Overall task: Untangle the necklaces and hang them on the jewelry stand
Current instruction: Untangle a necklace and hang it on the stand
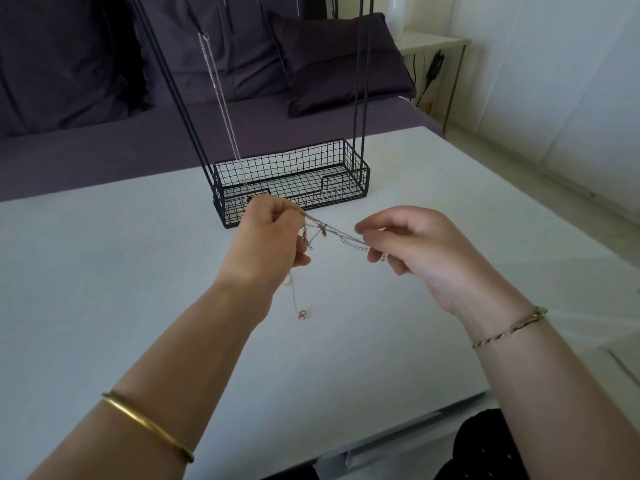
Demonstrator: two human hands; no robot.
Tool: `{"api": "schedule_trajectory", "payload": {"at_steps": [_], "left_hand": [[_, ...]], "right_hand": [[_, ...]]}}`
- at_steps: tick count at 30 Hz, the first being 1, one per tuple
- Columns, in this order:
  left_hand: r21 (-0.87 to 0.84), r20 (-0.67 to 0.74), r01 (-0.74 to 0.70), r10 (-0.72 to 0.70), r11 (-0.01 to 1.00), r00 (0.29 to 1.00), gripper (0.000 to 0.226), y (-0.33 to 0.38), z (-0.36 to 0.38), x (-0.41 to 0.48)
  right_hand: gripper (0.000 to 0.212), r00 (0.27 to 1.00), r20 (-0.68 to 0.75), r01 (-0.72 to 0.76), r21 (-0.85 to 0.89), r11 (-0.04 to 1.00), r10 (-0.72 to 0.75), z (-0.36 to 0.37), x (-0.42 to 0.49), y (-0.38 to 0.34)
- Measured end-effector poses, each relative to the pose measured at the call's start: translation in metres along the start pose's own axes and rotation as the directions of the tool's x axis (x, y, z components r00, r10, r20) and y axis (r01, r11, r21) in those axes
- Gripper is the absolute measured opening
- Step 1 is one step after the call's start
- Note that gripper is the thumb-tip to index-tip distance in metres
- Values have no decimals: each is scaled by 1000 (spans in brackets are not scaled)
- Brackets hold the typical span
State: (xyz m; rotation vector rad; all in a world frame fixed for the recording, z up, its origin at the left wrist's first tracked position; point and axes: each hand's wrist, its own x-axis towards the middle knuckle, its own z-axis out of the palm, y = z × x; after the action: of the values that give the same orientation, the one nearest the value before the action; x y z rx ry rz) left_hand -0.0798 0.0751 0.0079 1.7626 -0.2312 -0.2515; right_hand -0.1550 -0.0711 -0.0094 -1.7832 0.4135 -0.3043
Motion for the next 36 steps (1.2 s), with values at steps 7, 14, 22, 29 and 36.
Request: {"api": "schedule_trajectory", "payload": {"at_steps": [7,14,22,29,36], "left_hand": [[-59,81,-44,48,997,996,17,2,2,-3],[-3,103,-106,106,994,989,15,2,4,-4],[149,79,-180,170,972,982,14,2,6,-4],[226,170,-180,143,957,975,14,1,3,-3],[417,270,-336,237,845,933,16,7,2,-7]], "right_hand": [[13,979,205,5,16,1000,-8,11,-7,-8],[24,977,198,57,84,995,-73,16,-6,-8],[7,980,191,26,128,991,-50,21,-5,-10],[10,989,16,145,64,987,-146,11,2,-3],[11,984,-107,156,103,982,-145,8,5,-8]]}}
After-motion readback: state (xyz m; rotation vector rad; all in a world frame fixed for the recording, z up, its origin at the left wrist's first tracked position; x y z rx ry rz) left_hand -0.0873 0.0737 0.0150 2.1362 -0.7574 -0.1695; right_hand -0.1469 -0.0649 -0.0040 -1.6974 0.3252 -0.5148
